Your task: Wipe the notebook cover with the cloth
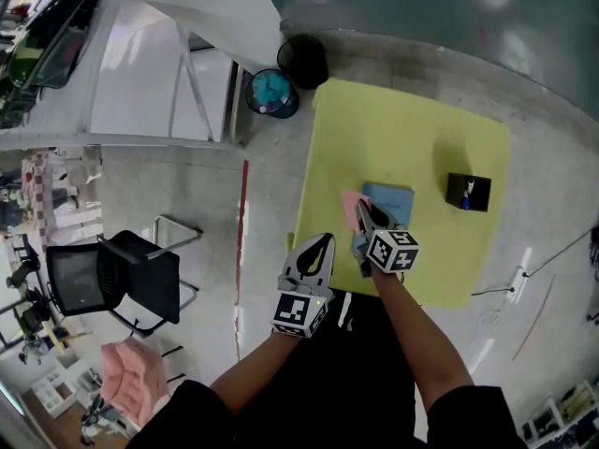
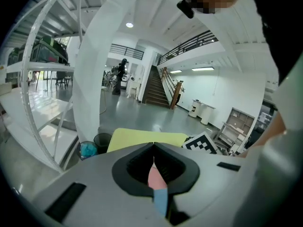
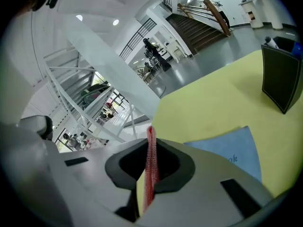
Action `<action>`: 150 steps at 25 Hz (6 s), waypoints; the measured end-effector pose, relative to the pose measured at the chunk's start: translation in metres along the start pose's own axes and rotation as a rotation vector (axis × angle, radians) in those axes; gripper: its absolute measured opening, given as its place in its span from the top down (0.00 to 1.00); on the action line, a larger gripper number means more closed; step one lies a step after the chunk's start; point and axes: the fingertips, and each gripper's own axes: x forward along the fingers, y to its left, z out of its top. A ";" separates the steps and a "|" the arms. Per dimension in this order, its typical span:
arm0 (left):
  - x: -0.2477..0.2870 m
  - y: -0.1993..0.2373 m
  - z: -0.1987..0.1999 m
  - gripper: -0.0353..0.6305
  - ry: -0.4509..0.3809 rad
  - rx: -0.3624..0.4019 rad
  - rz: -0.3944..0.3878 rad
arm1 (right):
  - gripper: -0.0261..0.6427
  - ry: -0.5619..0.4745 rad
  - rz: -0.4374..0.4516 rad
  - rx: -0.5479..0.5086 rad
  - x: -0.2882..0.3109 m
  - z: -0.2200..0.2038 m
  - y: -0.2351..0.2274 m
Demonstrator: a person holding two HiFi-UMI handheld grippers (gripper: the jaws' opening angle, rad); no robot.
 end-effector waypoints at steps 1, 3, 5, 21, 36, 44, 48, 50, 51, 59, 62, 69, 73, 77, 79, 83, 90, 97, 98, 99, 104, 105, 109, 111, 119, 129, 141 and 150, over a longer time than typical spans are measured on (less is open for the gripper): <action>0.003 0.000 -0.004 0.92 0.013 -0.025 0.007 | 0.90 0.003 0.000 -0.002 0.004 0.001 -0.005; 0.008 0.000 -0.011 0.92 0.038 -0.053 0.025 | 0.90 0.013 -0.002 -0.005 0.013 0.001 -0.016; 0.013 -0.001 -0.017 0.92 0.054 -0.055 0.036 | 0.90 0.039 0.002 0.015 0.023 -0.004 -0.028; 0.037 -0.014 0.000 0.92 0.064 -0.086 -0.053 | 0.90 0.187 -0.066 0.134 0.054 -0.030 -0.081; 0.032 -0.018 0.004 0.92 0.074 -0.062 -0.066 | 0.90 0.222 -0.145 0.059 0.052 -0.029 -0.091; 0.030 -0.024 0.002 0.92 0.079 -0.053 -0.071 | 0.91 0.217 -0.146 0.044 0.039 -0.027 -0.103; 0.030 -0.028 0.005 0.92 0.069 -0.050 -0.079 | 0.91 0.211 -0.145 0.052 0.033 -0.024 -0.109; 0.031 -0.030 0.006 0.92 0.065 -0.048 -0.078 | 0.91 0.208 -0.148 0.055 0.030 -0.023 -0.114; 0.031 -0.032 0.006 0.92 0.064 -0.047 -0.078 | 0.91 0.206 -0.150 0.055 0.028 -0.023 -0.116; 0.032 -0.045 0.006 0.92 0.065 -0.029 -0.079 | 0.91 0.197 -0.155 0.052 0.015 -0.021 -0.127; 0.032 -0.049 0.007 0.92 0.066 -0.025 -0.076 | 0.91 0.195 -0.153 0.050 0.011 -0.021 -0.129; 0.037 -0.068 0.009 0.92 0.057 -0.029 -0.071 | 0.91 0.199 -0.125 0.066 0.008 -0.020 -0.133; 0.044 -0.077 0.012 0.92 0.051 -0.025 -0.080 | 0.91 0.200 -0.129 0.070 0.007 -0.019 -0.135; 0.049 -0.082 0.012 0.92 0.047 -0.026 -0.084 | 0.91 0.198 -0.138 0.063 0.004 -0.019 -0.139; 0.051 -0.085 0.011 0.92 0.047 -0.030 -0.089 | 0.91 0.202 -0.137 0.057 0.003 -0.020 -0.140; 0.055 -0.095 0.009 0.92 0.052 -0.015 -0.116 | 0.91 0.192 -0.153 0.060 -0.004 -0.015 -0.145; 0.055 -0.102 0.006 0.92 0.064 0.022 -0.143 | 0.91 0.186 -0.172 0.045 -0.013 -0.016 -0.153; 0.057 -0.111 0.009 0.92 0.057 0.035 -0.162 | 0.91 0.179 -0.185 0.051 -0.020 -0.014 -0.161; 0.057 -0.111 0.009 0.92 0.057 0.035 -0.162 | 0.91 0.177 -0.186 0.053 -0.021 -0.014 -0.163; 0.056 -0.112 0.009 0.92 0.058 0.035 -0.163 | 0.91 0.173 -0.185 0.054 -0.023 -0.014 -0.165; 0.051 -0.109 0.008 0.92 0.059 0.034 -0.156 | 0.91 0.166 -0.197 0.043 -0.031 -0.010 -0.169; 0.050 -0.108 0.008 0.92 0.057 0.033 -0.151 | 0.91 0.167 -0.197 0.041 -0.031 -0.010 -0.168; 0.047 -0.106 0.010 0.92 0.042 0.024 -0.138 | 0.91 0.164 -0.206 0.038 -0.033 -0.009 -0.173; 0.045 -0.107 0.011 0.92 0.038 0.020 -0.137 | 0.91 0.155 -0.218 0.033 -0.037 -0.008 -0.177; 0.023 -0.094 0.003 0.92 0.034 0.008 -0.148 | 0.91 0.114 -0.261 0.033 -0.045 -0.006 -0.178; -0.043 -0.063 0.006 0.92 -0.009 0.002 -0.184 | 0.91 -0.060 -0.235 0.004 -0.096 0.027 -0.099; -0.090 -0.029 0.011 0.92 -0.076 -0.073 -0.174 | 0.91 -0.098 -0.150 0.121 -0.076 -0.009 0.003; -0.094 0.002 -0.004 0.92 -0.066 -0.118 -0.064 | 0.91 0.009 -0.186 0.164 -0.031 -0.055 -0.022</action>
